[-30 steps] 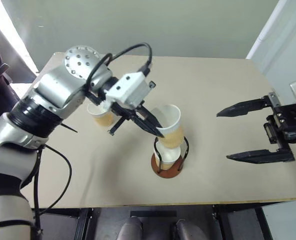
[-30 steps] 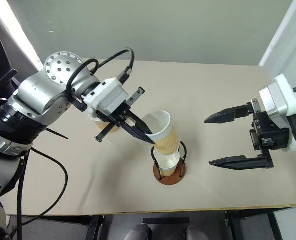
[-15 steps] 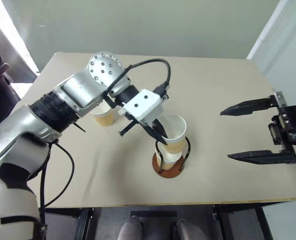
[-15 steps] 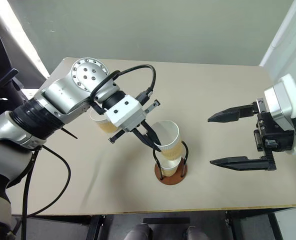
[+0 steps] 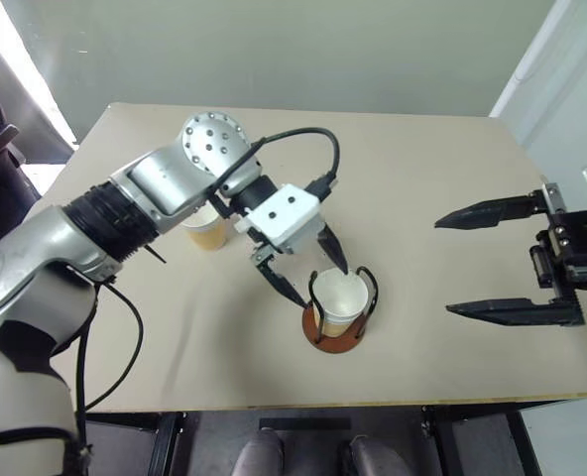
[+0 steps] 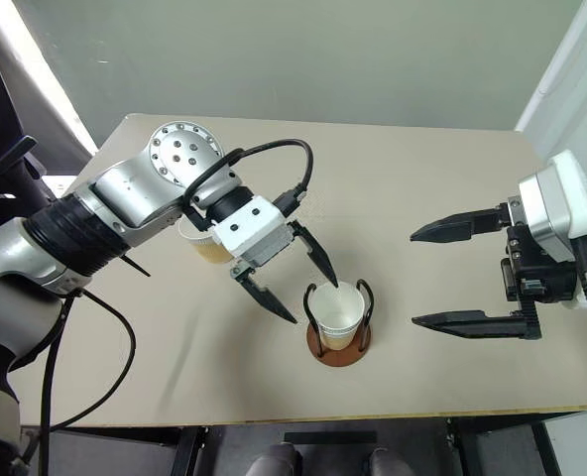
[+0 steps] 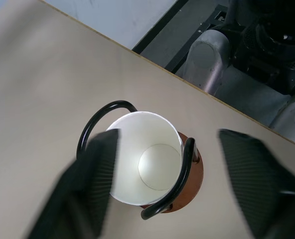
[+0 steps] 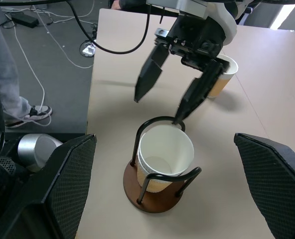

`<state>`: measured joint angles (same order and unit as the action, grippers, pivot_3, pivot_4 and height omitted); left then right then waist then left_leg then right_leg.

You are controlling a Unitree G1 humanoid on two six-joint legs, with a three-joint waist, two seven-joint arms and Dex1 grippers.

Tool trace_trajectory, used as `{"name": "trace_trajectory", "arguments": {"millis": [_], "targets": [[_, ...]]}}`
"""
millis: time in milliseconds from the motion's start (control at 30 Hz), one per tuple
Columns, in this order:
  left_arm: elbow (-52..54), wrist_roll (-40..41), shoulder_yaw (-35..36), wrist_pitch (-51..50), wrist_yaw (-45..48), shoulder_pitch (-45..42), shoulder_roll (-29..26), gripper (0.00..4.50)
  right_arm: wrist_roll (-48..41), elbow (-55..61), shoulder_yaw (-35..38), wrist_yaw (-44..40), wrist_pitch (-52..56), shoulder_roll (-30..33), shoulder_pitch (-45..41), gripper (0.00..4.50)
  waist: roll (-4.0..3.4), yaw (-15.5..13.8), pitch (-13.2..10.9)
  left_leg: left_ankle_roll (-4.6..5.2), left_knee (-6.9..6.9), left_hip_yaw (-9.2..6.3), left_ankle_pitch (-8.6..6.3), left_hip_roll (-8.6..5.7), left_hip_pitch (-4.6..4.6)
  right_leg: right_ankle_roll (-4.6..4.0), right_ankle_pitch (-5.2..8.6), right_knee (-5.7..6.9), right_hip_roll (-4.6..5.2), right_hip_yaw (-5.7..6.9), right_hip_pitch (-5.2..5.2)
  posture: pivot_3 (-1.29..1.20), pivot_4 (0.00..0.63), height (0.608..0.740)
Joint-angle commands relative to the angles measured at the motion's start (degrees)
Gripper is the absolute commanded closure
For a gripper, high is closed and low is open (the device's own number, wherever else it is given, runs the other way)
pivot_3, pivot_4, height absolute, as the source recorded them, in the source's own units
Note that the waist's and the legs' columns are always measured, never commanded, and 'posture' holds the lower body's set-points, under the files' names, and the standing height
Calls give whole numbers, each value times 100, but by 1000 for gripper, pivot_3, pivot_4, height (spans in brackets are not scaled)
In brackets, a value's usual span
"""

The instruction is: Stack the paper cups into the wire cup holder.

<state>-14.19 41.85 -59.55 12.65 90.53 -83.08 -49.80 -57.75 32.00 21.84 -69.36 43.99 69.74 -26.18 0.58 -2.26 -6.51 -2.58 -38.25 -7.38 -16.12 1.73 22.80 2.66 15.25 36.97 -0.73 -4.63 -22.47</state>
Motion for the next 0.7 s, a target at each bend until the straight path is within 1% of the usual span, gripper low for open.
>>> {"name": "trace_trajectory", "arguments": {"millis": [33,100,167,267,300,400,467,533,600,700], "targets": [[-484,-228,611,25,197,-93,212,48,0,-37,80,3,-123,57,-124,0,0,-5,0,0,-1,0,0,0,0,1,0,0,0,0,0,0,150,740],[-1021,-523,1178,-130,197,-45,388,48,69,-125,-9,-56,-201,36,-167,0,0,-8,0,1,-4,0,-1,0,2,2,-1,2,0,0,-1,0,150,740],[-1532,-948,1672,-199,159,34,368,48,158,-209,-129,-103,-294,7,-228,0,-4,4,2,2,-6,2,-1,0,5,4,-2,2,0,-1,-3,0,150,740],[-2152,-1647,2268,-257,55,418,-209,48,247,-351,-357,-189,-430,-77,-380,0,-22,100,13,6,-3,8,-3,1,1,5,-2,1,-4,-12,-8,0,150,740],[-2266,-1827,2457,-322,78,635,-489,48,272,-413,-445,-235,-470,-114,-454,0,-29,129,16,6,2,11,-3,1,1,5,-2,2,-7,-19,-16,0,150,740],[-2355,-2166,2939,-540,146,1077,-886,48,381,-594,-599,-386,-577,-165,-575,0,-32,169,17,3,12,15,-1,3,7,4,-1,8,-12,-27,-38,0,150,740],[-2627,-2542,3165,-503,-11,1285,-1093,48,756,-890,-910,-272,-707,-263,-811,0,-31,147,16,-1,9,7,1,4,19,4,-1,8,-11,-23,-48,0,150,740],[-2946,-2803,3367,-527,-174,1362,-1061,48,1490,-1239,-1511,257,-768,-511,-1275,0,-27,104,19,0,3,4,1,1,25,7,-4,10,-2,-22,-51,0,150,740],[-3212,-3116,3492,-387,-327,1404,-933,48,1892,-1458,-1859,495,-831,-798,-1586,0,-24,69,20,8,-6,2,-2,2,20,7,-10,16,4,-21,-47,0,150,740],[-3522,-3453,3687,-288,-477,1421,-699,48,2151,-1720,-2085,454,-902,-1061,-1777,0,-24,33,20,25,-11,1,-3,0,20,7,-15,19,14,-19,-46,0,150,740]]}}
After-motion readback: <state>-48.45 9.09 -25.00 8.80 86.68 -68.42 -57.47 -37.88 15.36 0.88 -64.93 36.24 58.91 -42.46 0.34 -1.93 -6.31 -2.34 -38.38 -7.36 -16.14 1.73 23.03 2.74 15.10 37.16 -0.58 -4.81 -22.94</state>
